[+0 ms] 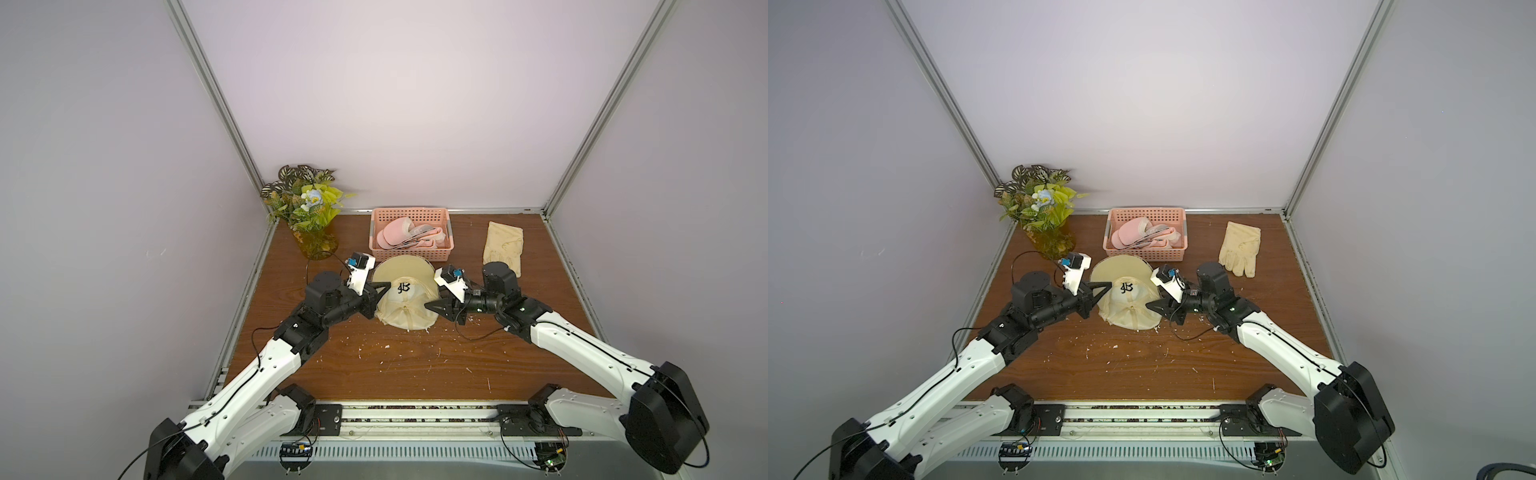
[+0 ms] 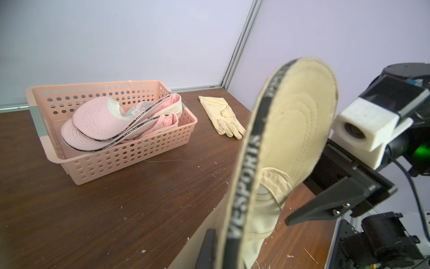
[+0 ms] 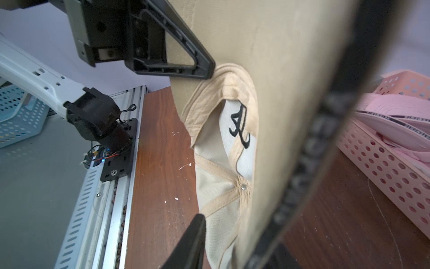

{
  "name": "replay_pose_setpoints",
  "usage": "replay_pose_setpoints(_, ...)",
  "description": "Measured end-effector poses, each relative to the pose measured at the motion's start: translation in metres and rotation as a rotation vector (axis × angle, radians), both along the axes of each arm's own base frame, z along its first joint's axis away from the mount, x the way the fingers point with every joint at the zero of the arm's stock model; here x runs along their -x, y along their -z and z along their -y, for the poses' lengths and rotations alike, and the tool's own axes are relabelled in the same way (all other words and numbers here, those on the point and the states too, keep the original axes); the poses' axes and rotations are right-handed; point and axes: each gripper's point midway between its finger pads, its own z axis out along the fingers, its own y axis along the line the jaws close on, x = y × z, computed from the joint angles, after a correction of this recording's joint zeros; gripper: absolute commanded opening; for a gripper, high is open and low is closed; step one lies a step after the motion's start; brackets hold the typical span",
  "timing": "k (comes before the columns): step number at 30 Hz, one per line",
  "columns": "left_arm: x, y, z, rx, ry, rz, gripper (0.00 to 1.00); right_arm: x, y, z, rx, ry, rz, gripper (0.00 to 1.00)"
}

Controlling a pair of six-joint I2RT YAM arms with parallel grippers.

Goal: Turn the baseball cap inside out
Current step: Turn over the baseball cap.

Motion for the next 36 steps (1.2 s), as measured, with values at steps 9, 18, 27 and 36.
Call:
replay_pose_setpoints(9,-0.010,-0.015,-0.011,0.080,-0.034,-0.023,0.00,0.018,0.012,-0.007,-0.009,-0.109,-0.085,0.40)
replay_pose_setpoints(18,-0.007,-0.022,-0.006,0.122,-0.005,-0.026,0.00,0.025,0.010,-0.011,-0.031,-0.144,-0.111,0.27)
replay_pose_setpoints(27,-0.006,-0.026,-0.004,0.145,0.008,-0.028,0.00,0.013,-0.017,-0.002,-0.117,0.000,-0.047,0.00)
replay_pose_setpoints(36,-0.015,-0.035,-0.007,0.204,-0.052,-0.065,0.00,-0.044,-0.020,0.037,-0.130,0.480,-0.077,0.00)
